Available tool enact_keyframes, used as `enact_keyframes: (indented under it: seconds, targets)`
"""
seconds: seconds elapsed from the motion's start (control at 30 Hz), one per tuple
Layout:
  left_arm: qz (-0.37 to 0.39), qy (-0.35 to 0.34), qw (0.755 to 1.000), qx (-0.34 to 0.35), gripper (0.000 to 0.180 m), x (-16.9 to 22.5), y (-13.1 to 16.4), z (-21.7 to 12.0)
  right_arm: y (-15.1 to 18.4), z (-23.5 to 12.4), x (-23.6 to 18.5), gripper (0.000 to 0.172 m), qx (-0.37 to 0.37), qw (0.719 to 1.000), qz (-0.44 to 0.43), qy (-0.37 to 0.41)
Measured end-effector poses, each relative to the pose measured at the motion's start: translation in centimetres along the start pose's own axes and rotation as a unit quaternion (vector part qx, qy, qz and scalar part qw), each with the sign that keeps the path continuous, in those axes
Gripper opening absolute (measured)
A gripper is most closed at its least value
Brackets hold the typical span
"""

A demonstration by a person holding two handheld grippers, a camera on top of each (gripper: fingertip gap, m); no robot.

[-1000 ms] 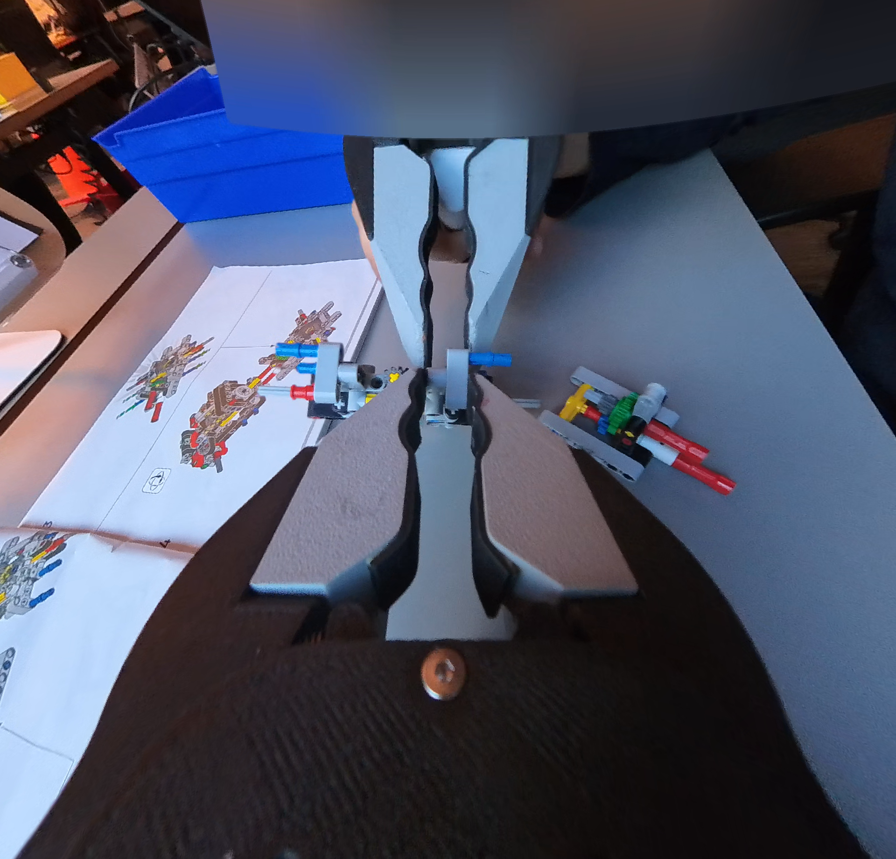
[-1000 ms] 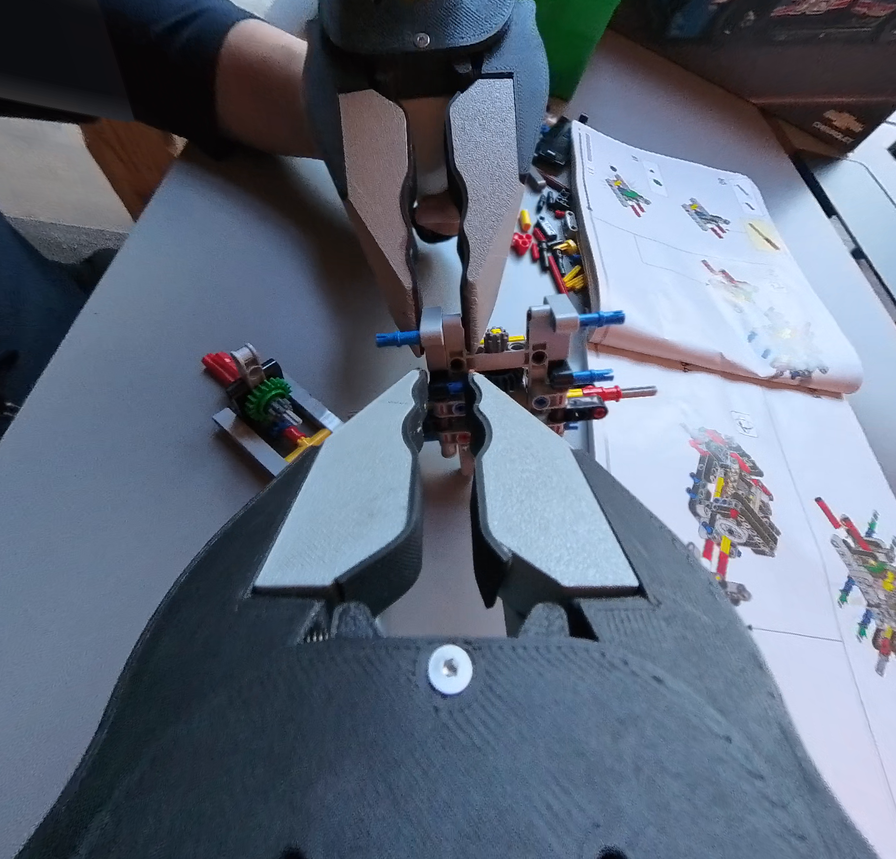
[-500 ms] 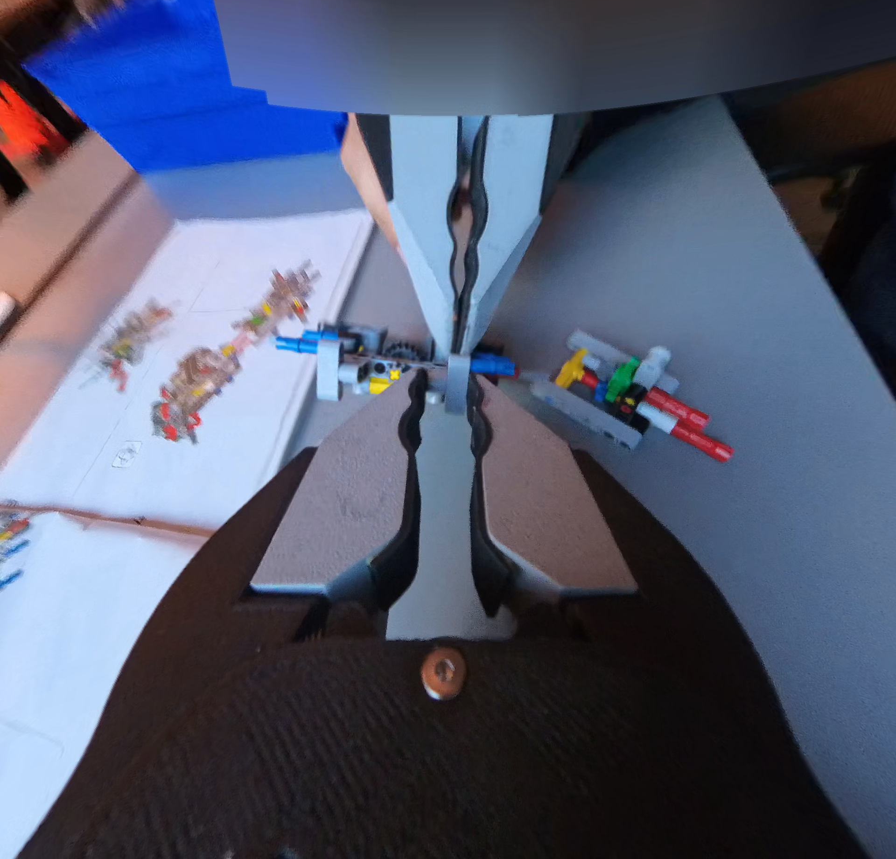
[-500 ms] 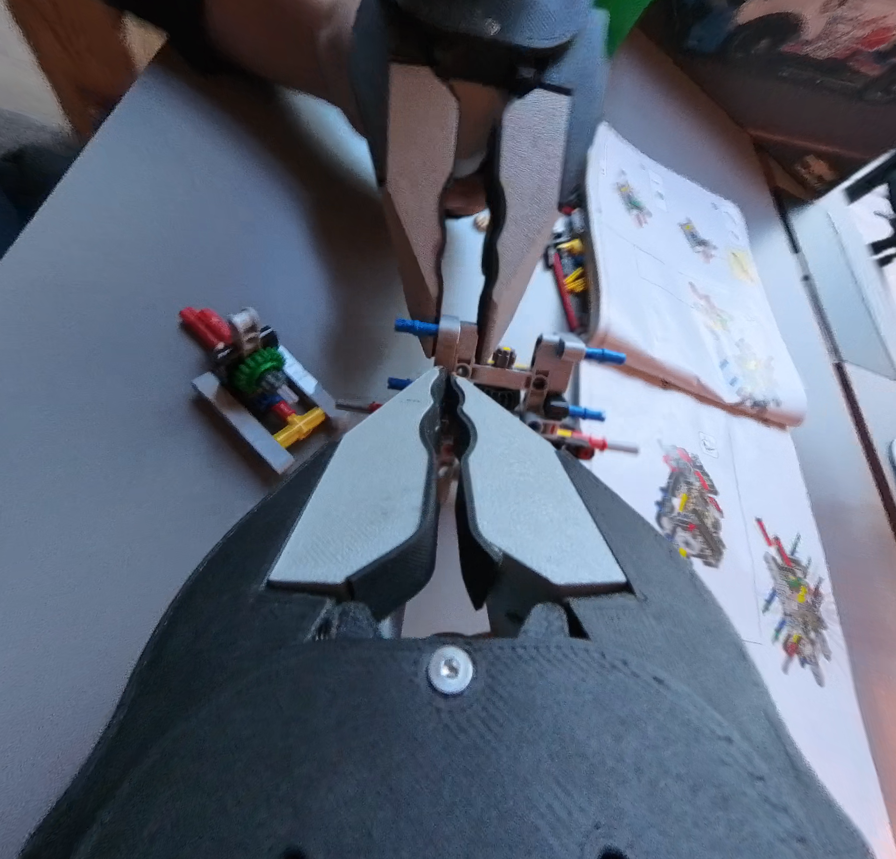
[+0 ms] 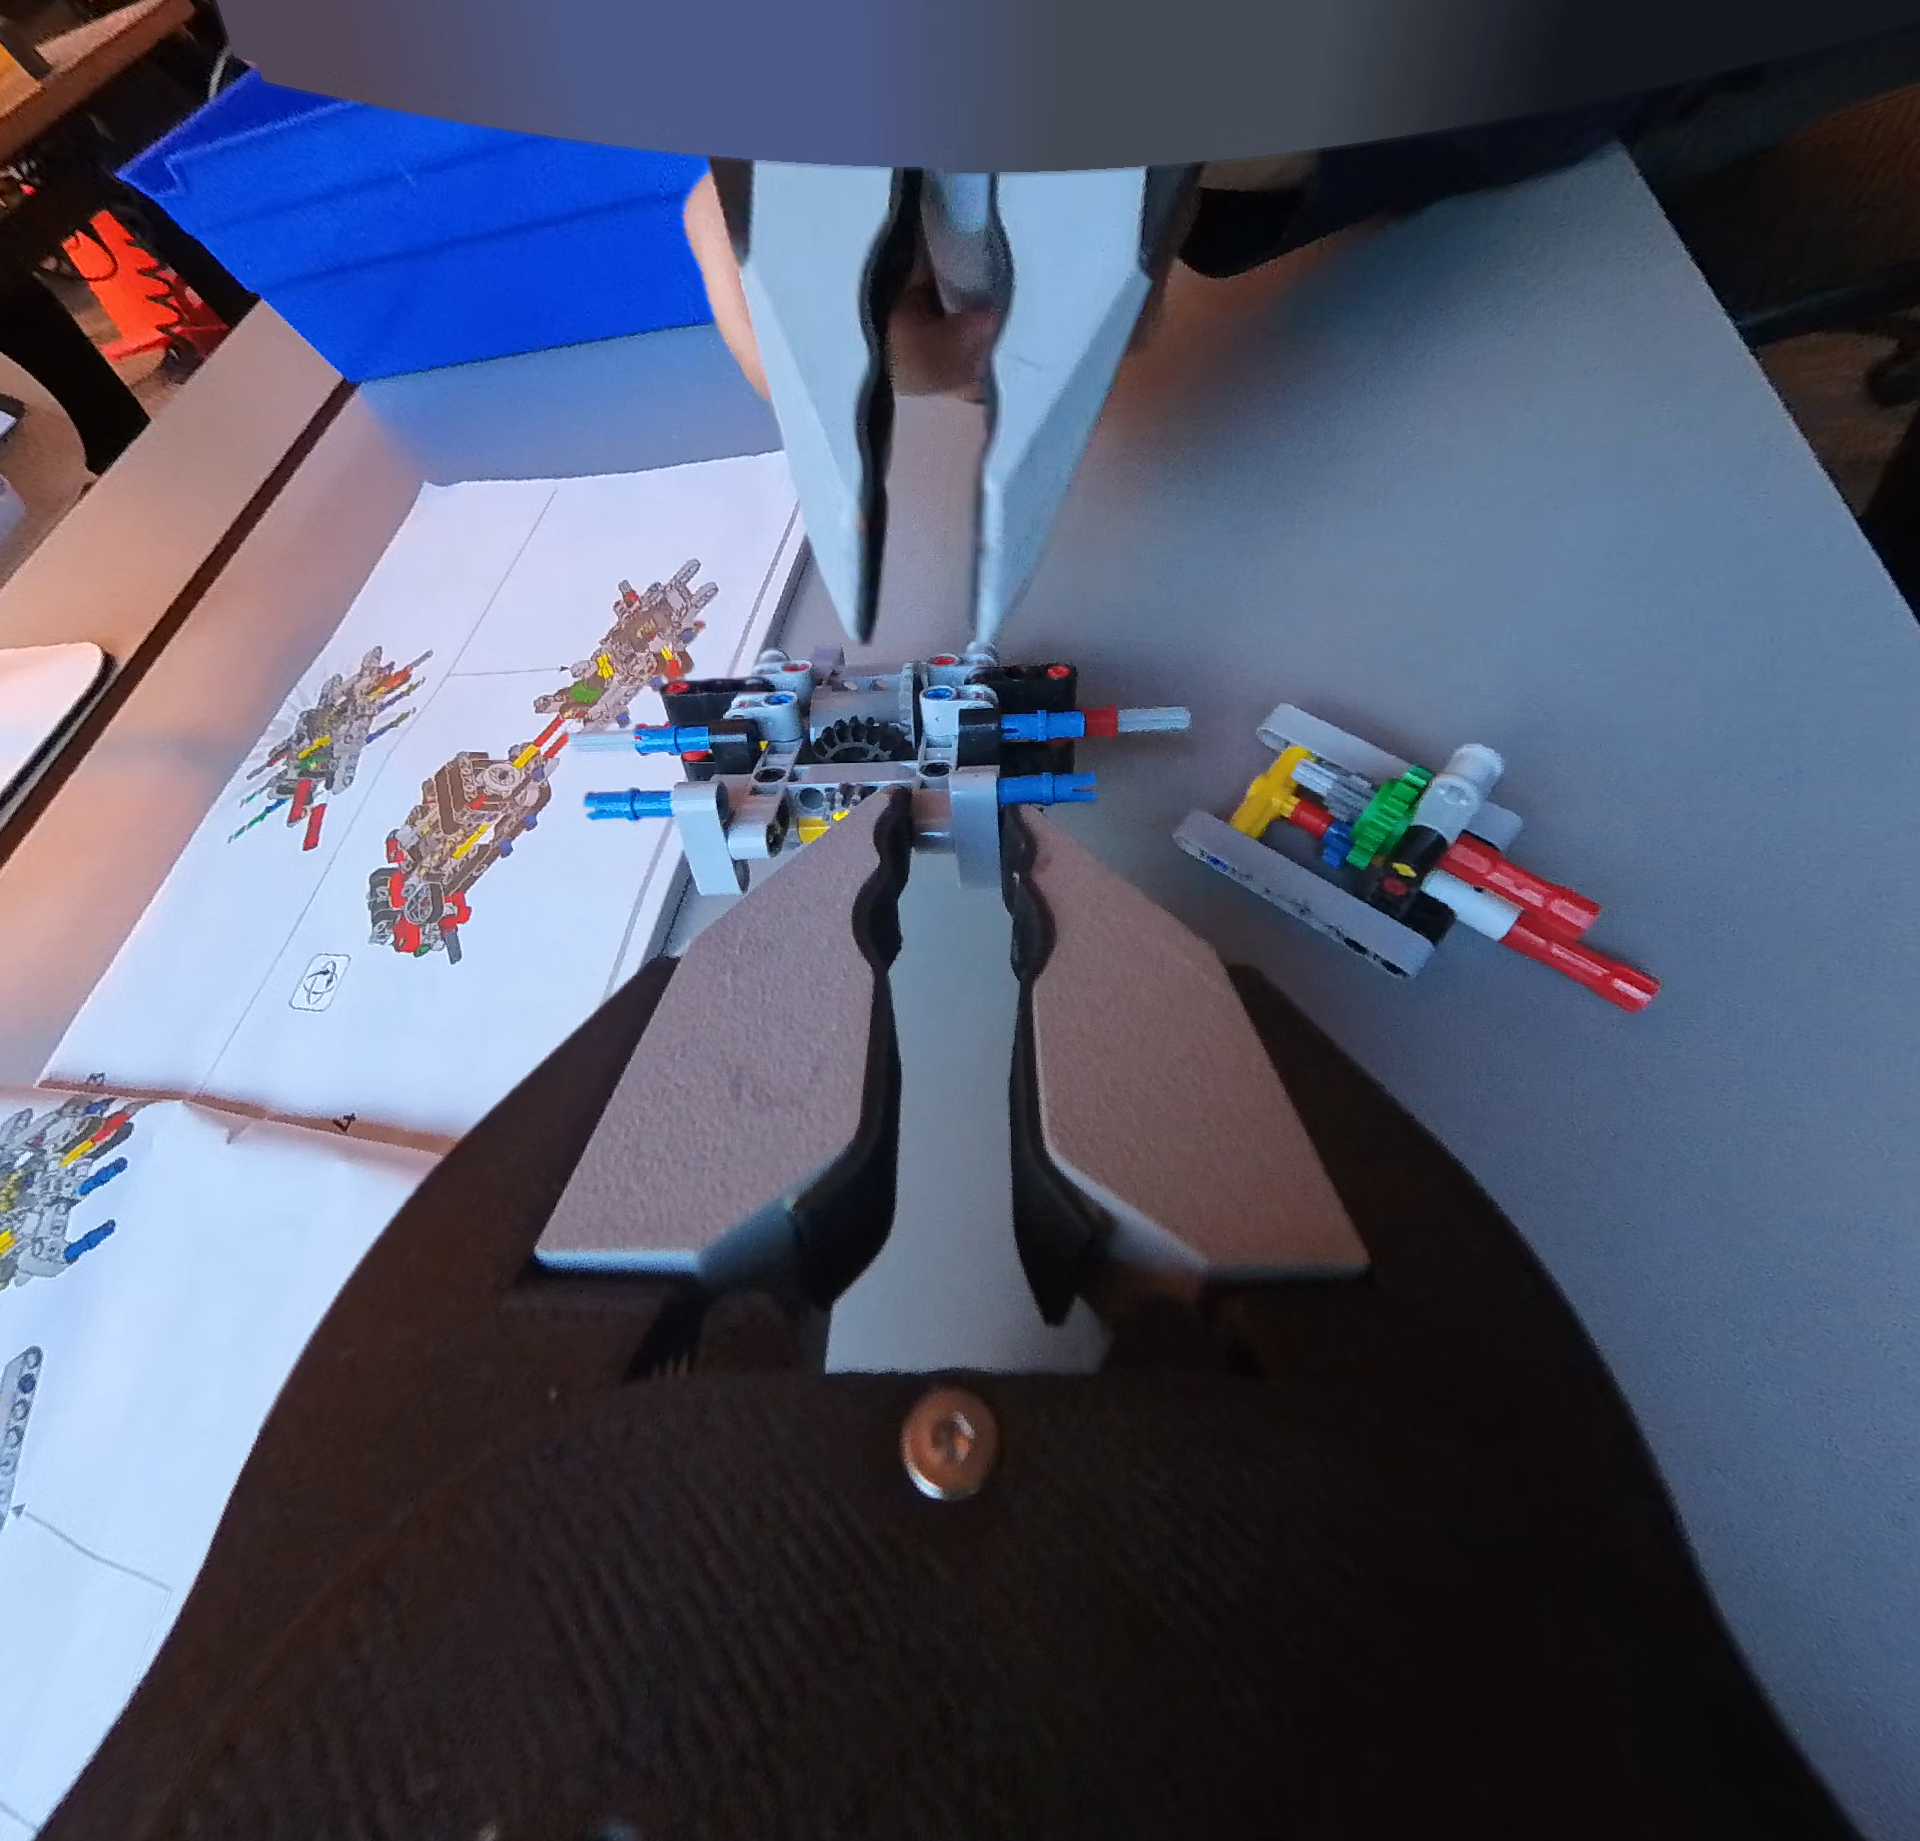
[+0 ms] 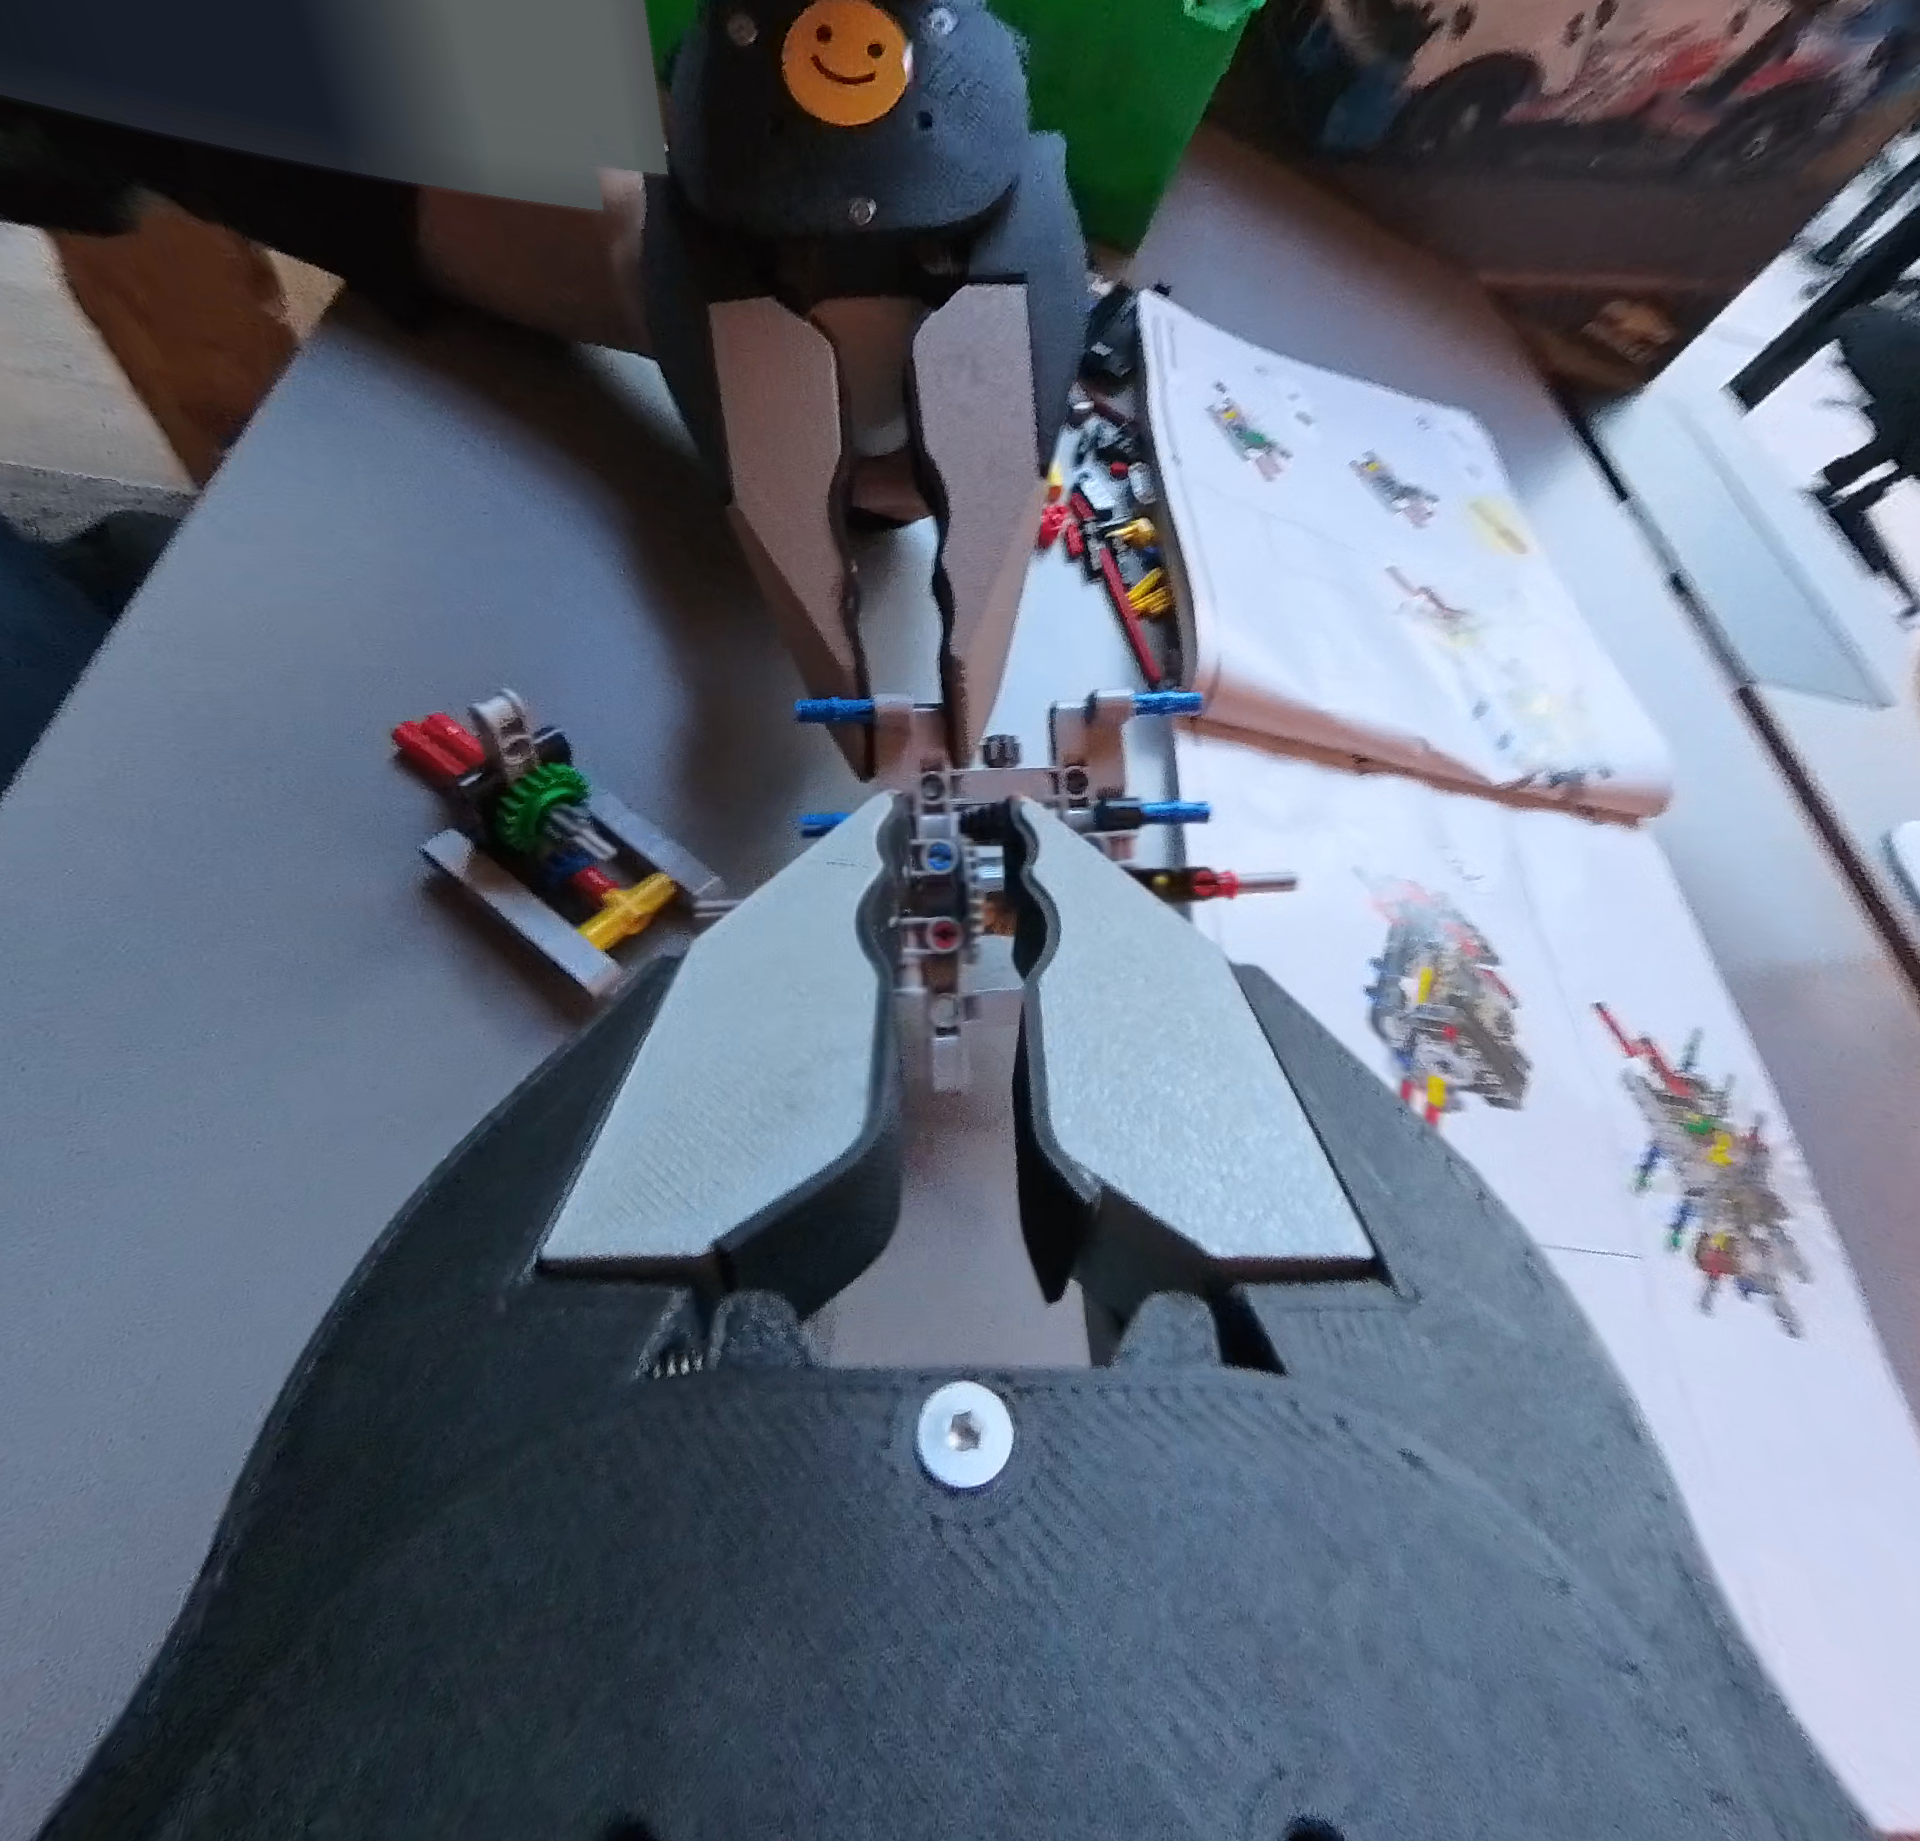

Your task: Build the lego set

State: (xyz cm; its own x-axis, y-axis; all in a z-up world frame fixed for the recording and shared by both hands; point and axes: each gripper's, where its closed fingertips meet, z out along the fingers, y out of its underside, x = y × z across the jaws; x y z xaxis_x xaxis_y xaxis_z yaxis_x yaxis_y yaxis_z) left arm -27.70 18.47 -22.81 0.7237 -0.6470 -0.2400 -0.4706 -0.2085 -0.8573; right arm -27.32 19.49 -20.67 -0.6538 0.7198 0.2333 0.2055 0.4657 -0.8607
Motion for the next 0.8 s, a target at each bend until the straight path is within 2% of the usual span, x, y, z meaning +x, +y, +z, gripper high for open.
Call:
enact_keyframes:
  seconds: [0.1, 0.23, 0.33, 0.4, 0.5, 0.63, 0.8]
  targets:
    - [0.008, -0.009, 1.000, 0.003, 0.012, -0.1, -0.3, -0.1, 0.5, 0.8, -1.1, 0.017, -0.027, 0.999, -0.005, -0.018]
    - [0.005, -0.024, 1.000, 0.006, 0.013, -0.7, -0.2, -0.4, 0.2, 0.3, 0.2, 0.016, -0.012, 1.000, -0.009, 0.016]
    - [0.001, -0.032, 0.999, 0.002, 0.013, -1.2, 0.2, -0.6, 0.0, -1.0, 1.8, 0.020, 0.019, 0.999, 0.027, 0.036]
    - [-0.002, -0.032, 0.999, -0.002, 0.013, -1.3, 0.4, -0.6, 0.6, -1.6, 2.4, 0.032, 0.021, 0.998, 0.061, 0.029]
    - [-0.028, -0.004, 0.999, -0.019, 0.013, -0.7, 0.9, -0.1, 3.0, -1.6, 2.8, 0.051, -0.023, 0.995, 0.094, 0.018]
    - [-0.035, -0.003, 0.999, -0.033, 0.013, -0.4, 1.2, 0.4, 4.9, -1.0, 1.7, 0.055, -0.057, 0.993, 0.099, -0.021]
    - [-0.068, 0.051, 0.996, -0.041, 0.013, 1.0, 1.1, 0.8, 6.7, 0.3, 0.8, 0.063, -0.102, 0.991, 0.079, -0.036]
